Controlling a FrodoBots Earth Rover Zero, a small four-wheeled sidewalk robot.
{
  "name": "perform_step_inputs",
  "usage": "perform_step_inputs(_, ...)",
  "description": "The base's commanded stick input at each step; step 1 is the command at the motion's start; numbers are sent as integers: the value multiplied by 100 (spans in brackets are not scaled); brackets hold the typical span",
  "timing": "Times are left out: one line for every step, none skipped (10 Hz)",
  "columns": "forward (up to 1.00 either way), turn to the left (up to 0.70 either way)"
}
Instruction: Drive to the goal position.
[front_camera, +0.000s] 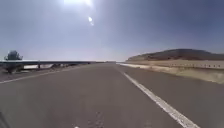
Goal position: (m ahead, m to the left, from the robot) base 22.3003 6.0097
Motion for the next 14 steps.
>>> perform_step_inputs(100,0)
perform_step_inputs(100,0)
perform_step_inputs(100,0)
perform_step_inputs(100,0)
perform_step_inputs(100,0)
perform_step_inputs(100,0)
perform_step_inputs(100,0)
perform_step_inputs(100,0)
perform_step_inputs(100,0)
perform_step_inputs(100,0)
perform_step_inputs(100,0)
perform_step_inputs(100,0)
perform_step_inputs(100,0)
perform_step_inputs(100,0)
